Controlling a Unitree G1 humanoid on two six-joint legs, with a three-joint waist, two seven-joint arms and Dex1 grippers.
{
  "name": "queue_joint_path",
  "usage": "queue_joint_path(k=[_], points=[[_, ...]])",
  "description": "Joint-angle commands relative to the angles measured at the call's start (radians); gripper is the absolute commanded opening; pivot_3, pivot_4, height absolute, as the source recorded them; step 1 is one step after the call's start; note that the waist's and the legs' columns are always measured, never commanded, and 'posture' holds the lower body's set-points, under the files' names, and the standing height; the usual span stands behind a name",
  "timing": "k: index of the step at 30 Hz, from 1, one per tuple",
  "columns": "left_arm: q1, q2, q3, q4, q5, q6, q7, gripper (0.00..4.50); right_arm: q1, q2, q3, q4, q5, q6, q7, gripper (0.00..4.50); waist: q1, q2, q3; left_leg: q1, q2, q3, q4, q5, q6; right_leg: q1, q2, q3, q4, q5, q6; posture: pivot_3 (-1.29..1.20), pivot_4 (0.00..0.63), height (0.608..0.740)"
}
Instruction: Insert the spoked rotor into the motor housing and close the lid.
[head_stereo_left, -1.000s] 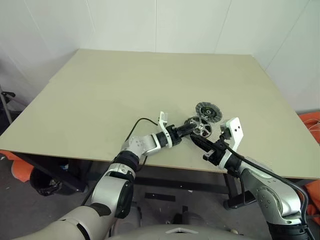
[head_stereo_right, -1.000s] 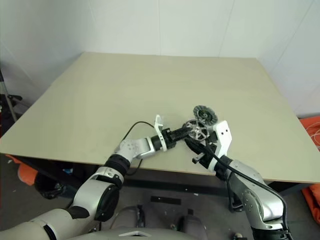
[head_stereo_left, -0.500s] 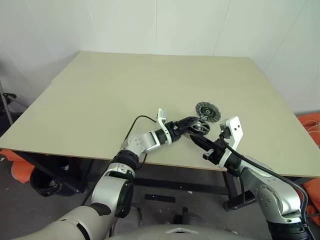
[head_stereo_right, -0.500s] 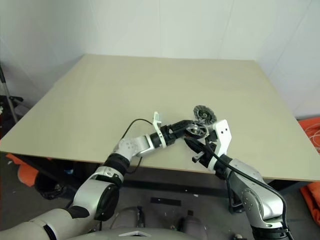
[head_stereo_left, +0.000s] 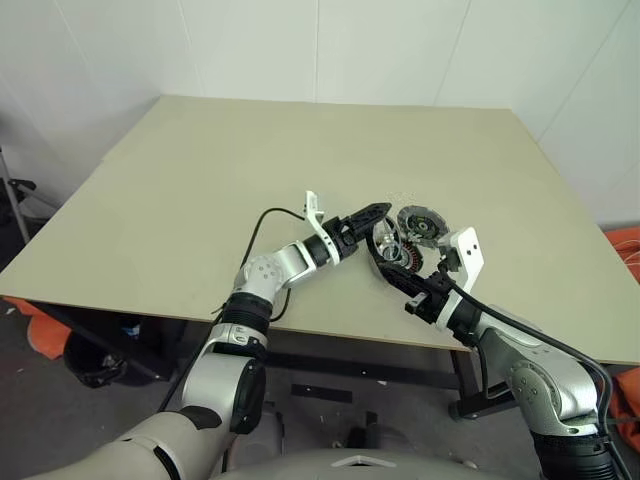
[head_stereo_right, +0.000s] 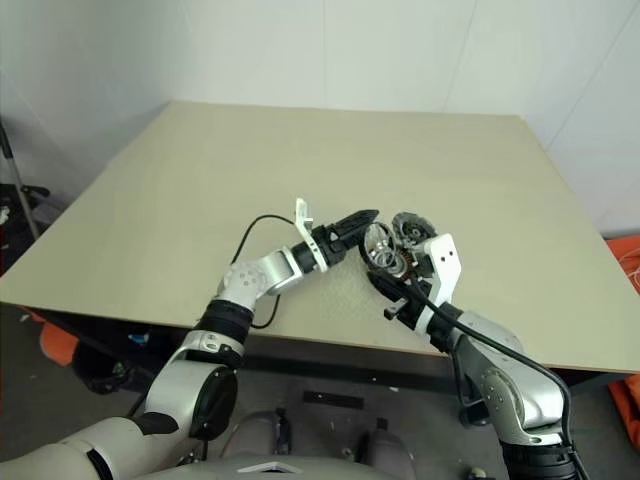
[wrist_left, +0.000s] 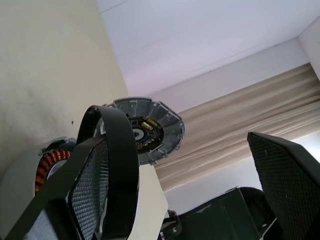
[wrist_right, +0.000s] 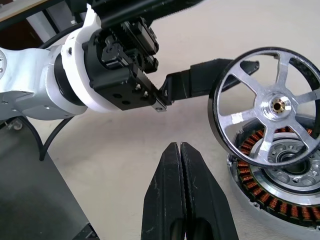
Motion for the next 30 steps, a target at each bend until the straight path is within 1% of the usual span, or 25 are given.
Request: queue_joint_path(k=[1,4,10,16,21,25,30], points=[[-0.021,-0.130,-0.006,-0.041,-0.007,0.012,-0.001,4.49,-0.016,-0.002,-0.002,-0.020,0.006,-0.015,0.009,0.00,0.000,0.000,0.000,0.000,0.000,0.000,0.000,0.000,-0.001,0.000,0.000,0.000,0.000,0.000,0.000,0.00,0.000,0.740],[-0.017,-0.129,-0.017,-0.035,-0.001,0.029,0.002,4.49,-0.013,-0.001,-0.002,-0.023,0.005,-0.016,0.008,0.00,0.001,0.000,0.000,0.003,0.000,0.000,0.000,-0.001,-0.003,0.002,0.000,0.000,0.000,0.000,0.000,0.00,0.000,0.740],[-0.011,-0.111,-0.065,0.021,0.073,0.050,0.029,4.49,-0.014,0.002,-0.004,-0.031,0.007,-0.012,0.001,0.00,0.001,0.000,0.000,0.003,0.000,0.000,0.000,-0.001,-0.005,0.002,0.000,0.000,0.000,0.000,0.001,0.00,0.000,0.740],[-0.015,-0.110,-0.051,0.031,0.106,0.024,0.047,4.49,-0.015,0.001,-0.004,-0.033,0.010,-0.009,-0.001,0.00,0.001,0.000,0.000,0.003,0.000,0.000,0.000,-0.001,-0.005,0.002,0.000,0.000,0.000,0.000,0.001,0.00,0.000,0.740],[-0.031,-0.111,-0.046,-0.001,0.128,-0.012,0.079,4.49,-0.018,0.001,-0.003,-0.028,0.011,-0.011,0.002,0.00,0.001,0.000,0.000,0.003,0.000,0.000,0.000,-0.001,-0.005,0.002,0.000,0.000,0.000,0.000,0.001,0.00,0.000,0.740],[-0.030,-0.095,-0.082,-0.056,0.175,-0.042,0.077,4.49,-0.021,0.005,0.001,-0.024,0.009,-0.012,0.002,0.00,0.001,0.000,0.000,0.003,0.000,0.000,0.000,-0.001,-0.005,0.002,0.000,0.000,0.000,0.000,0.001,0.00,0.000,0.740],[-0.025,-0.086,-0.100,-0.077,0.211,-0.050,0.086,4.49,-0.023,0.004,0.001,-0.015,0.007,-0.017,0.006,0.00,0.001,0.000,0.000,0.003,0.000,0.000,0.000,-0.001,-0.004,0.002,0.000,0.000,0.000,0.000,0.001,0.00,0.000,0.740]])
